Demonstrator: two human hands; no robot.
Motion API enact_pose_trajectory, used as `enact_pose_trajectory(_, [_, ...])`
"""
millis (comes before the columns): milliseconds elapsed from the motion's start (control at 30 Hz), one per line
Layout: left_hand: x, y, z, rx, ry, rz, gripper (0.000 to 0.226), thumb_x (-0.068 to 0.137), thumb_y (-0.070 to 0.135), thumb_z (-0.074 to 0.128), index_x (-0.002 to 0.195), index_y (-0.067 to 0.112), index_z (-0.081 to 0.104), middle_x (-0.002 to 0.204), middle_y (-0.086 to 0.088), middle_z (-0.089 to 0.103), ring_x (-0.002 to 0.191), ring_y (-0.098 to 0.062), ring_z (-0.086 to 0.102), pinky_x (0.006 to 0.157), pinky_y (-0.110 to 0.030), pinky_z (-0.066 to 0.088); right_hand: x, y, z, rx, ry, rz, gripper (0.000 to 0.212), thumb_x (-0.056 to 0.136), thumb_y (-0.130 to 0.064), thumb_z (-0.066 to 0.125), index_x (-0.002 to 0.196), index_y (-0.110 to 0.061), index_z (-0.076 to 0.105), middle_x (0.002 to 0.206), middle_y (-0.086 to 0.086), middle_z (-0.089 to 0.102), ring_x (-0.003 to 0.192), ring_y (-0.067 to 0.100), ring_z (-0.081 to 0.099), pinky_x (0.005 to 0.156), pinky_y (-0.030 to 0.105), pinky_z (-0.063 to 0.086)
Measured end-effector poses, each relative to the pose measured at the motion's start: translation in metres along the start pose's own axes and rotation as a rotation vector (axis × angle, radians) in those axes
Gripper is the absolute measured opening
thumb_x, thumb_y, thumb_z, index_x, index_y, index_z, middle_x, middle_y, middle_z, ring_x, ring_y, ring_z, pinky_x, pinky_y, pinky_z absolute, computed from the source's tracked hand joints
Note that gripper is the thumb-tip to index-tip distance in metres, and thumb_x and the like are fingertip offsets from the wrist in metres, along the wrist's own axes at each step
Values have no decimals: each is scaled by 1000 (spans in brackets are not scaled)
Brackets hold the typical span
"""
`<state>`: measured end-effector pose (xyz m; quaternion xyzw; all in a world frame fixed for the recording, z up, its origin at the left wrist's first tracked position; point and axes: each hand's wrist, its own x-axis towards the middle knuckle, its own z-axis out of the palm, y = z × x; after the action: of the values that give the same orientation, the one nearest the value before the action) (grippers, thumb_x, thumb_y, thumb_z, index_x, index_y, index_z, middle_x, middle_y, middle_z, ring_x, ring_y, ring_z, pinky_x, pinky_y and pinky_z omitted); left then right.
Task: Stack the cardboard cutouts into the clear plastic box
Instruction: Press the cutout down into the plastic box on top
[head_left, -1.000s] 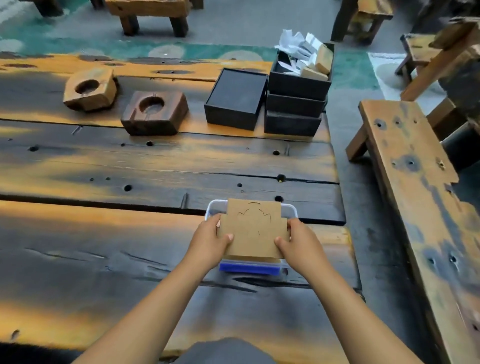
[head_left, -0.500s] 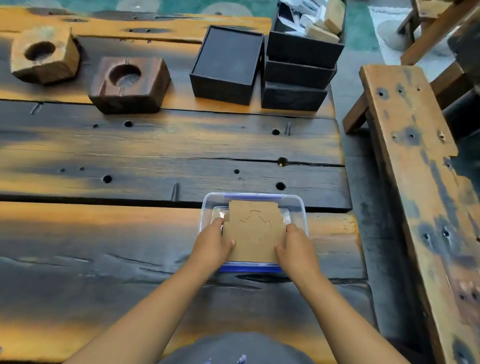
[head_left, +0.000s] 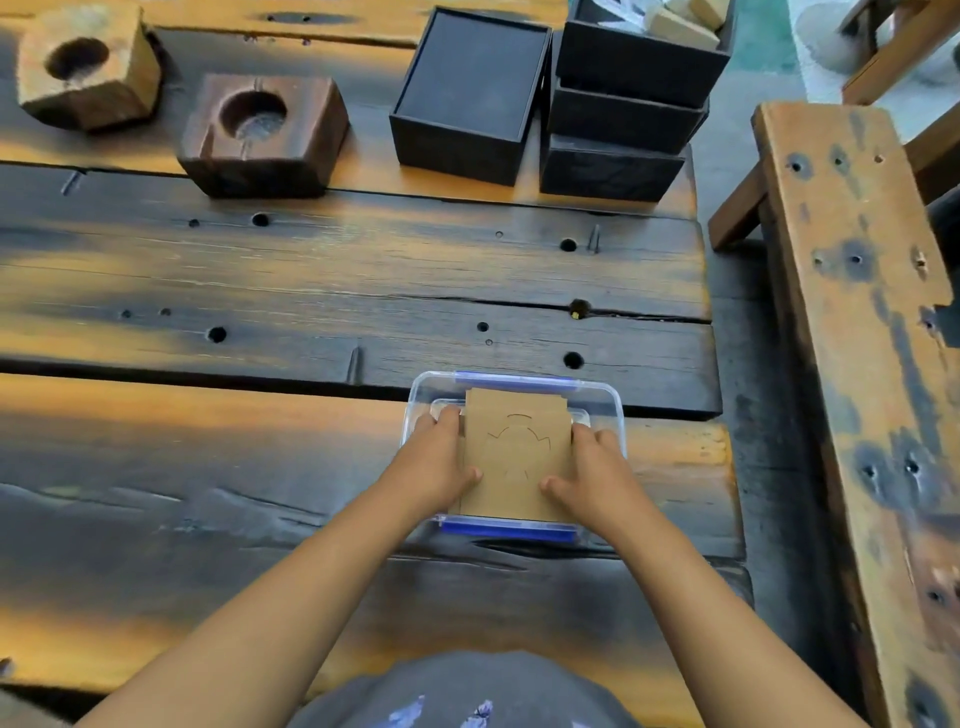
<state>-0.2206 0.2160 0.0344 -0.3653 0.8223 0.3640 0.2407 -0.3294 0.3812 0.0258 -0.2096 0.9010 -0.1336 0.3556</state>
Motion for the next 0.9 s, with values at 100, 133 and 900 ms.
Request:
enact_pose_trajectory(100, [8, 13, -13, 142, -127, -27, 71, 80, 35, 77, 137, 14, 42, 141, -10, 44, 120, -28, 56, 95, -36, 46, 9, -4, -11, -73, -131, 8, 71, 76, -40, 75, 131, -13, 39, 132, 9, 40, 116, 28, 53, 95, 38, 47])
enact_pose_trajectory(133, [11, 16, -17, 175, -152, -32, 69, 79, 35, 77, 136, 14, 44, 140, -10, 47, 119, -27, 57, 95, -36, 47, 12, -6, -15, -101, -166, 9, 74, 75, -42, 76, 132, -13, 38, 135, 9, 40, 116, 28, 53, 94, 37, 46])
enact_pose_trajectory(900, [54, 22, -43, 108, -552, -180, 77, 73, 36, 85, 139, 17, 50, 141, -9, 53, 128, -33, 52, 88, -45, 57, 52, -10, -42, 21, -561, 185, 81, 71, -40, 84, 138, -18, 46, 137, 4, 52, 120, 27, 55, 97, 42, 53])
